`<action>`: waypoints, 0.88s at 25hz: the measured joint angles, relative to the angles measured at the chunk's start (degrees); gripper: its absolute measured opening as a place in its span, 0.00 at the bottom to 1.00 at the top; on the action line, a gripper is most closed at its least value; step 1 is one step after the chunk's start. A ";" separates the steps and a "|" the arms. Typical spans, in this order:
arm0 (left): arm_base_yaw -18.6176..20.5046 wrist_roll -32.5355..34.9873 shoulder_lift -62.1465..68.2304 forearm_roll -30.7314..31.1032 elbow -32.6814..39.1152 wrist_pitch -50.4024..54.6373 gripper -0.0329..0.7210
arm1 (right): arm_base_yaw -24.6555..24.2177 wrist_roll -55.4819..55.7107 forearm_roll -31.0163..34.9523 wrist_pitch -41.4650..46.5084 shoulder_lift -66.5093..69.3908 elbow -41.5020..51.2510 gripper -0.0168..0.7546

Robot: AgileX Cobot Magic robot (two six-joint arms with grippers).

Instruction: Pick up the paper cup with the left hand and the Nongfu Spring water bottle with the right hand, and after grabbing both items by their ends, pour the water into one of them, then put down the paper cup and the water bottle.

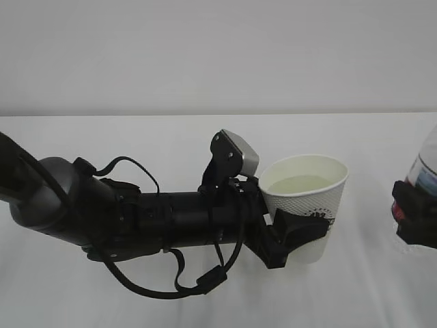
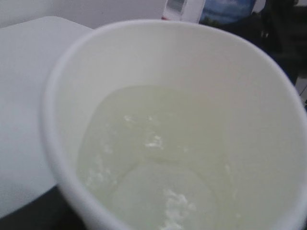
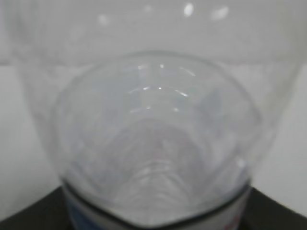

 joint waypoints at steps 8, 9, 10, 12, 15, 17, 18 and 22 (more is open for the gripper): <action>0.00 0.48 0.00 -0.28 0.00 0.00 0.68 | 0.00 0.18 0.09 -0.11 3.60 -3.69 0.54; 0.00 0.48 0.00 -0.28 0.00 0.00 0.68 | 0.00 0.18 0.09 -0.11 3.60 -4.46 0.54; 0.00 0.48 0.00 -0.28 0.00 0.00 0.68 | 0.00 0.18 0.09 -0.11 3.60 -5.10 0.54; 0.00 0.48 0.00 -0.28 0.00 0.00 0.68 | 0.00 -0.05 0.29 -0.11 3.73 -6.74 0.54; 0.00 0.50 0.00 -0.28 0.00 0.00 0.68 | 0.00 -0.18 0.43 -0.45 5.03 -8.95 0.54; 0.00 0.60 0.00 -0.28 0.00 0.00 0.68 | 0.00 -0.26 0.43 -0.45 6.81 -10.17 0.54; 0.00 0.60 0.00 -0.28 0.00 0.00 0.68 | 0.00 -0.26 0.43 -0.45 7.81 -10.82 0.54; 0.00 0.60 0.00 -0.28 0.00 0.00 0.68 | 0.00 -0.26 0.43 -0.45 10.57 -13.48 0.54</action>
